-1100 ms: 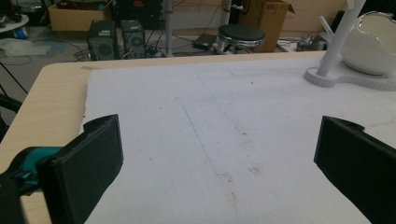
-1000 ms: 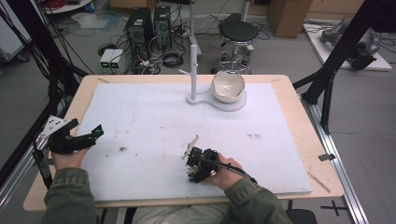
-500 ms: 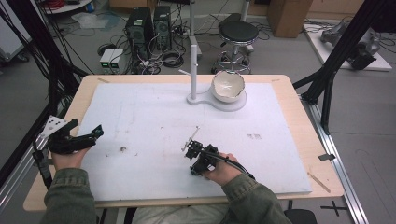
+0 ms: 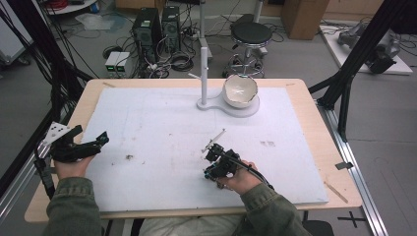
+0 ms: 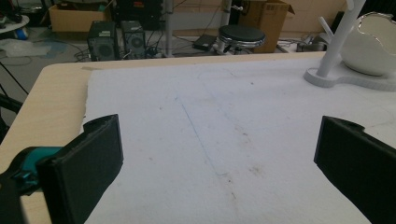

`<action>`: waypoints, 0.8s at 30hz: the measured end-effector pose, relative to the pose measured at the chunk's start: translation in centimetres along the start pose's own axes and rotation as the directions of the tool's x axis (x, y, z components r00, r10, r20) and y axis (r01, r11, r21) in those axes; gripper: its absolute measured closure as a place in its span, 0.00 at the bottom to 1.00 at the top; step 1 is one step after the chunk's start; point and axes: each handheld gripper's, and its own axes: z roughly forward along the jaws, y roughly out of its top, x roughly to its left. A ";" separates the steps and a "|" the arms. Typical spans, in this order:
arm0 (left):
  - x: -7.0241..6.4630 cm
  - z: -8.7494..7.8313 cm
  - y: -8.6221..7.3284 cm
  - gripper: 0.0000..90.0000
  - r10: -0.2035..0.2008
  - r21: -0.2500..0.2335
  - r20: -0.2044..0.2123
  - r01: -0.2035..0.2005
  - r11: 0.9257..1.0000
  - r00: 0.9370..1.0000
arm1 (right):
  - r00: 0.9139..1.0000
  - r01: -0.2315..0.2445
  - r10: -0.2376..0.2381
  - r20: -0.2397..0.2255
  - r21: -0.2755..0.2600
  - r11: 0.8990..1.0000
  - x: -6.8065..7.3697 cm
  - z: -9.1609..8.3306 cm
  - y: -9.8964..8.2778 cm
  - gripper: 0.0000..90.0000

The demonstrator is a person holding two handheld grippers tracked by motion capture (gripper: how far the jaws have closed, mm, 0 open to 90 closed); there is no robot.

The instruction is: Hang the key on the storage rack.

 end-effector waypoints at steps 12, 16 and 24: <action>0.1 0.0 -0.1 0.02 0.003 0.002 -0.001 -0.003 1.000 1.000 | 1.000 -0.026 0.025 -0.018 -0.114 0.993 0.2 -2.1 -0.6 0.90; 0.1 0.0 -0.1 0.02 0.003 0.003 -0.001 -0.003 1.000 1.000 | 0.999 -0.030 0.027 -0.021 -0.162 0.986 0.2 -3.1 -0.7 0.90; 0.0 0.1 -0.1 0.02 0.002 0.004 0.000 -0.002 1.000 1.000 | 0.998 -0.062 0.055 -0.034 -0.245 0.968 -0.2 -4.9 -0.8 0.90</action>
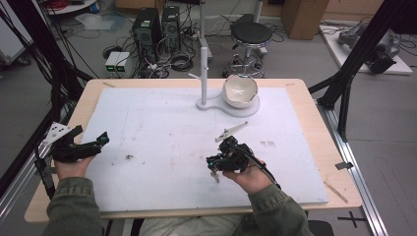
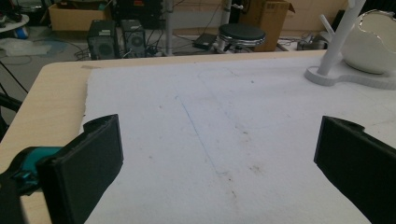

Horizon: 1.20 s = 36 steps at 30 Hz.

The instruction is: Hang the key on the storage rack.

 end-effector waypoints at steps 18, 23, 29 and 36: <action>0.0 0.0 0.0 0.02 -0.006 -0.003 -0.003 0.006 1.000 1.000 | 0.999 -0.023 0.026 0.027 -0.116 0.993 -1.5 -2.7 2.4 0.90; 0.1 0.0 0.0 0.02 -0.008 -0.004 -0.003 0.008 1.000 1.000 | 0.999 -0.029 0.032 0.029 -0.118 0.993 -2.0 -3.0 3.3 0.90; 0.1 0.0 0.0 0.02 -0.004 -0.001 0.000 0.004 1.000 1.000 | 0.999 -0.035 0.040 0.030 -0.127 0.991 -2.6 -3.3 4.2 0.90; 0.1 0.0 0.0 0.02 -0.004 -0.001 -0.001 0.004 1.000 1.000 | 0.998 -0.042 0.048 0.037 -0.131 0.990 -3.2 -3.9 5.2 0.90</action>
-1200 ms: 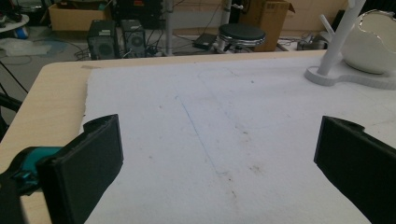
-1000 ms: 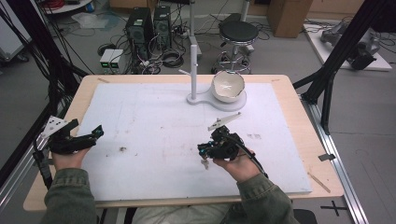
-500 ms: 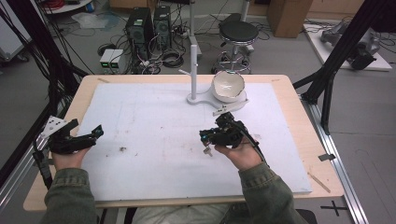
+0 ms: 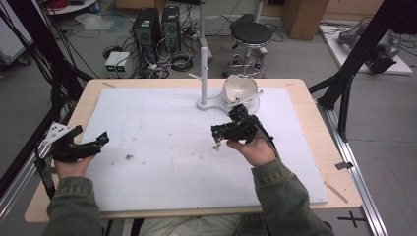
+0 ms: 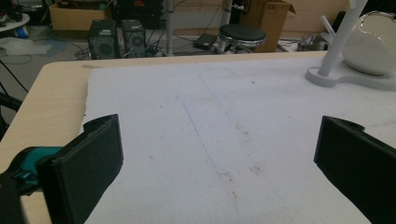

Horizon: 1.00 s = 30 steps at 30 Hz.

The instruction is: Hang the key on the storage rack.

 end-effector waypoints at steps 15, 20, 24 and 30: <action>0.0 0.0 0.0 0.02 0.002 0.002 0.000 -0.002 1.000 1.000 | 1.000 -0.008 0.008 0.002 -0.001 1.000 -1.3 -0.6 2.8 0.90; 0.0 0.0 0.0 0.02 -0.002 -0.001 0.002 0.002 1.000 1.000 | 1.000 0.001 -0.001 0.008 0.000 1.000 -1.6 -0.7 3.8 0.90; 0.0 0.0 0.0 0.02 -0.003 -0.003 0.002 0.003 1.000 1.000 | 1.000 -0.002 0.002 0.003 -0.002 1.000 -1.8 -0.6 4.4 0.90; 0.0 0.0 0.0 0.02 -0.001 -0.002 0.002 0.001 1.000 1.000 | 1.000 -0.012 0.012 0.005 0.003 1.000 -2.3 -0.2 5.1 0.90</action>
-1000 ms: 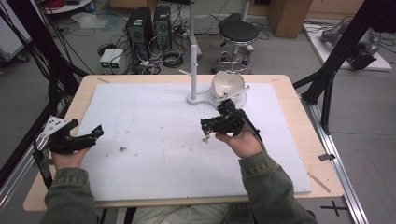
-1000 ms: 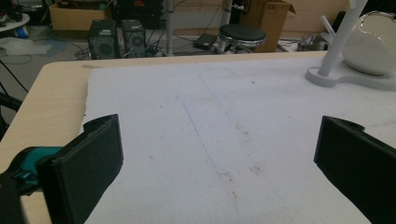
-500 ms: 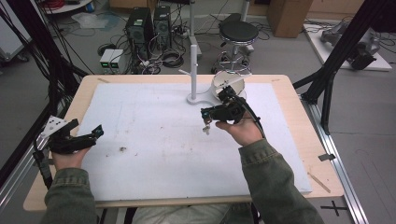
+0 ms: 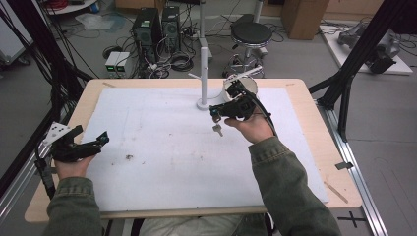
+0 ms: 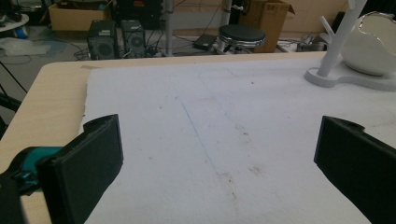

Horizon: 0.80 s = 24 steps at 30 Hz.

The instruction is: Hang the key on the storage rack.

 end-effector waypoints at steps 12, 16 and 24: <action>0.1 0.1 0.0 0.02 -0.002 -0.005 0.000 0.002 1.000 1.000 | 1.000 -0.015 0.015 0.009 -0.014 1.000 -1.1 0.0 2.2 0.90; 0.2 0.1 0.0 0.02 -0.008 -0.009 0.000 0.008 1.000 1.000 | 1.000 -0.024 0.025 0.020 -0.016 1.000 -1.6 0.3 3.2 0.90; 0.2 0.0 0.1 0.02 -0.016 -0.018 0.008 0.016 1.000 1.000 | 0.999 -0.033 0.034 0.039 -0.023 0.999 -2.4 0.9 5.2 0.90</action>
